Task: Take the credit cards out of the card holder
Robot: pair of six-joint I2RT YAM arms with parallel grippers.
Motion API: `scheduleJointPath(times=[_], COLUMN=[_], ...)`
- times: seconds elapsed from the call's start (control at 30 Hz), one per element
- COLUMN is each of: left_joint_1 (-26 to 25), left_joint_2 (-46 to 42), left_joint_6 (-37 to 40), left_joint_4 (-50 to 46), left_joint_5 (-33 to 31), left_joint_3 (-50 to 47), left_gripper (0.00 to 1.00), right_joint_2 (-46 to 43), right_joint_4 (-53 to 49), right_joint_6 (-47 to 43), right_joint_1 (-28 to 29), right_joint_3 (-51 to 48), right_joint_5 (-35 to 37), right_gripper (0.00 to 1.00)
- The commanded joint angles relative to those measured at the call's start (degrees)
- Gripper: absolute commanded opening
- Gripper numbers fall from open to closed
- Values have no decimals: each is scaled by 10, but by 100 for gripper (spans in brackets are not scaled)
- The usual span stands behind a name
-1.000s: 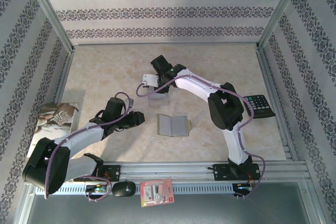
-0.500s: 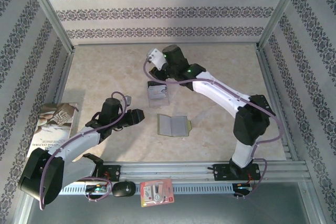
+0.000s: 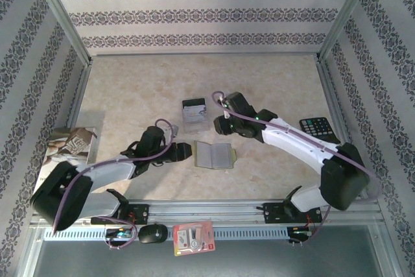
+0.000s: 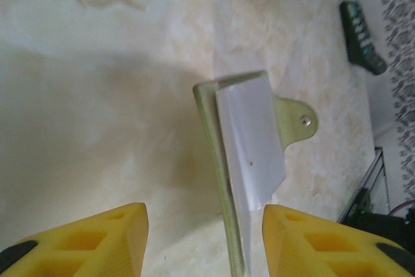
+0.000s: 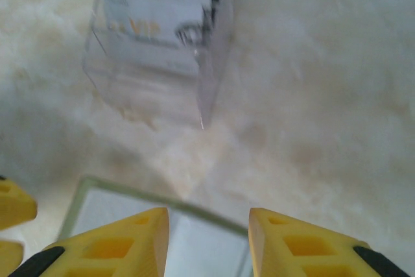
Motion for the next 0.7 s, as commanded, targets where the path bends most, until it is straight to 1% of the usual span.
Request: scheduleJointPath(times=[0.0, 0.1, 0.17, 0.2, 0.23, 0.3, 0.43, 0.5, 0.53, 0.67], left_joint_1=[-25, -42, -52, -54, -55, -55, -55, -55, -55, -54], left_joint_2=[41, 79, 102, 112, 116, 109, 77, 59, 53, 31], left_joint_6=[-12, -19, -27, -34, -42, -47, -29, -20, -15, 2], left_joint_4=[75, 103, 119, 130, 143, 144, 86, 47, 27, -25], left_joint_5=[-10, -9, -4, 2, 5, 1, -16, -30, -39, -70], left_joint_3=[23, 36, 45, 47, 46, 44, 45, 44, 42, 19], left_gripper=[49, 47, 40, 34, 29, 23, 8, 2, 0, 0], right_joint_2=[-32, -51, -64, -71, -76, -83, -79, -72, -69, -54], right_joint_4=[-44, -62, -69, -71, -72, -71, -54, -39, -31, -10], right_joint_6=[47, 59, 65, 69, 74, 79, 86, 92, 93, 92], right_joint_1=[7, 6, 6, 3, 0, -6, -9, -9, -6, 8], right_joint_3=[-34, -64, -82, -91, -99, -113, -134, -146, -150, -155], right_joint_5=[7, 24, 36, 40, 40, 34, -4, -24, -29, -38], right_gripper=[38, 38, 38, 39, 40, 41, 42, 42, 42, 42])
